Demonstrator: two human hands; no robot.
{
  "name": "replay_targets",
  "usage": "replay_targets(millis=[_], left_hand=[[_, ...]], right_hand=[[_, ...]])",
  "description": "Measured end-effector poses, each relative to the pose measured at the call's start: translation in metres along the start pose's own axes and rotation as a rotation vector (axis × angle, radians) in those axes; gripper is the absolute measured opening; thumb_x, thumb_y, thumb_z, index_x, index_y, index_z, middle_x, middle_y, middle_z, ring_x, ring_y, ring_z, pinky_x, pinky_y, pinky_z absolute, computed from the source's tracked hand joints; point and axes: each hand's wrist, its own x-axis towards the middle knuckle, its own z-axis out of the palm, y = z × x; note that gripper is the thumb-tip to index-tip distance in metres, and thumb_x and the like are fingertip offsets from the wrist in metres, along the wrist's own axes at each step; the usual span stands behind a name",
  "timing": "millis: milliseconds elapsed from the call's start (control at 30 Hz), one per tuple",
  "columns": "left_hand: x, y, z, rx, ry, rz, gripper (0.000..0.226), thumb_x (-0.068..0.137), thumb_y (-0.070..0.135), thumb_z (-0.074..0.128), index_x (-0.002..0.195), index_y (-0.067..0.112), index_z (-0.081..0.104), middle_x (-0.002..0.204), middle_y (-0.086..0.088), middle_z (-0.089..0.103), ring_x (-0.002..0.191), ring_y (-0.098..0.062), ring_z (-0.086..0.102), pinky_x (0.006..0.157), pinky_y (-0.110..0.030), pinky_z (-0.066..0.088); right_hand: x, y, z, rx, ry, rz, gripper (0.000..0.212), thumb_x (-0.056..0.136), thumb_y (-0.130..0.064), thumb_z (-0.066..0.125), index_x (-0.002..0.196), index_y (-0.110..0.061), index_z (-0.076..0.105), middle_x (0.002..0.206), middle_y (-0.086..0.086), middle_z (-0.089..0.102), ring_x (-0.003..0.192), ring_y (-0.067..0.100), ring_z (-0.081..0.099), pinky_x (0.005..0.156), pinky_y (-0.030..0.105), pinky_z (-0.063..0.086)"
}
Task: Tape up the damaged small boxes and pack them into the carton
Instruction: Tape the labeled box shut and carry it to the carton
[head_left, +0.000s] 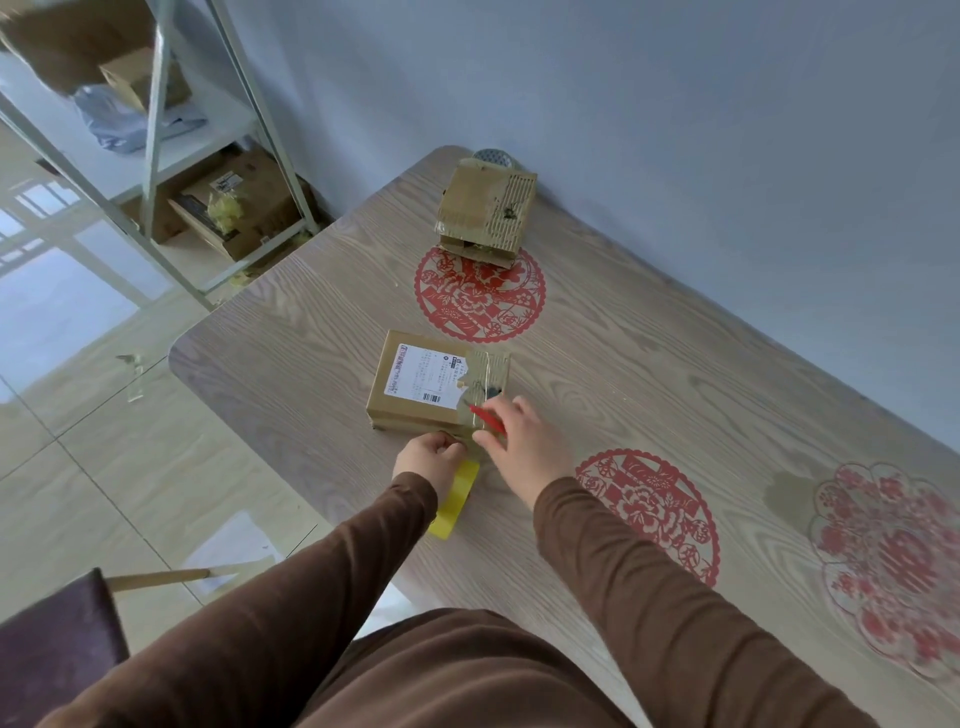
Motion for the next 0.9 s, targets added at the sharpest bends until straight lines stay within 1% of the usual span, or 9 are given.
replay_targets(millis=[67,200,300,367,500,600,700,800,900], left_hand=[[0.001,0.002,-0.004,0.096,-0.006,0.002,0.012,0.086,0.027,0.067,0.081,0.02,0.074,0.078,-0.002,0.07,0.081,-0.024,0.063,0.076,-0.031,0.051],[0.001,0.004,-0.018,0.383,-0.089,-0.013,0.016,0.086,0.031,0.063,0.083,0.02,0.075,0.081,0.003,0.07,0.081,-0.02,0.064,0.068,-0.024,0.041],[-0.002,-0.004,-0.025,0.412,-0.095,-0.015,0.016,0.085,0.032,0.066,0.086,0.021,0.077,0.086,0.003,0.071,0.087,-0.02,0.064,0.071,-0.024,0.045],[-0.005,-0.01,-0.028,0.324,-0.067,-0.015,0.011,0.084,0.031,0.07,0.08,0.023,0.078,0.08,0.005,0.07,0.084,-0.017,0.064,0.072,-0.024,0.049],[-0.011,-0.016,-0.034,0.122,-0.078,0.023,0.011,0.084,0.026,0.074,0.073,0.025,0.076,0.07,0.008,0.068,0.071,-0.01,0.06,0.065,-0.021,0.047],[-0.015,-0.014,-0.035,0.025,-0.093,0.063,0.011,0.086,0.021,0.074,0.076,0.025,0.078,0.079,0.001,0.073,0.07,-0.007,0.059,0.061,-0.012,0.044],[-0.023,-0.009,-0.036,-0.099,-0.12,0.075,0.008,0.088,0.016,0.073,0.084,0.019,0.079,0.072,0.002,0.064,0.064,-0.01,0.054,0.056,-0.014,0.044],[-0.031,-0.002,-0.041,-0.229,-0.141,0.105,0.007,0.09,0.012,0.073,0.087,0.017,0.078,0.068,0.003,0.057,0.062,-0.009,0.049,0.059,-0.017,0.042],[-0.038,0.003,-0.047,-0.294,-0.17,0.155,0.008,0.089,0.012,0.073,0.089,0.018,0.079,0.074,-0.006,0.056,0.069,-0.014,0.051,0.067,-0.025,0.043]], right_hand=[[0.003,0.001,0.014,-0.055,0.014,-0.016,0.022,0.098,-0.041,0.057,0.111,-0.024,0.052,0.099,-0.005,0.049,0.072,0.023,0.059,0.057,0.034,0.047],[0.003,0.008,0.023,-0.099,0.094,-0.044,0.021,0.095,-0.039,0.062,0.104,-0.023,0.053,0.092,-0.004,0.048,0.062,0.017,0.05,0.048,0.028,0.034],[0.003,0.004,0.026,-0.139,0.142,-0.061,0.028,0.087,-0.033,0.073,0.101,-0.021,0.052,0.094,-0.001,0.049,0.064,0.014,0.044,0.048,0.027,0.031],[0.004,0.001,0.029,-0.141,0.125,-0.037,0.034,0.086,-0.034,0.075,0.102,-0.019,0.049,0.1,0.001,0.048,0.071,0.018,0.053,0.051,0.028,0.034],[0.007,-0.005,0.03,-0.101,0.129,0.029,0.048,0.083,-0.061,0.068,0.1,-0.023,0.044,0.097,-0.004,0.045,0.073,0.015,0.053,0.05,0.031,0.043],[0.011,-0.008,0.033,-0.135,0.147,0.024,0.045,0.084,-0.046,0.075,0.103,-0.019,0.045,0.101,0.0,0.048,0.079,0.019,0.059,0.05,0.03,0.036],[0.012,-0.01,0.034,-0.16,0.12,0.029,0.048,0.083,-0.04,0.077,0.11,-0.016,0.045,0.109,0.002,0.048,0.09,0.02,0.058,0.055,0.031,0.036],[0.005,-0.008,0.028,0.061,0.167,0.014,0.032,0.093,-0.044,0.063,0.107,-0.018,0.05,0.104,-0.003,0.047,0.088,0.015,0.051,0.063,0.034,0.047],[-0.014,-0.003,0.021,0.338,0.18,-0.02,0.013,0.102,-0.021,0.049,0.108,-0.017,0.059,0.098,-0.003,0.055,0.089,0.017,0.053,0.079,0.043,0.05]])
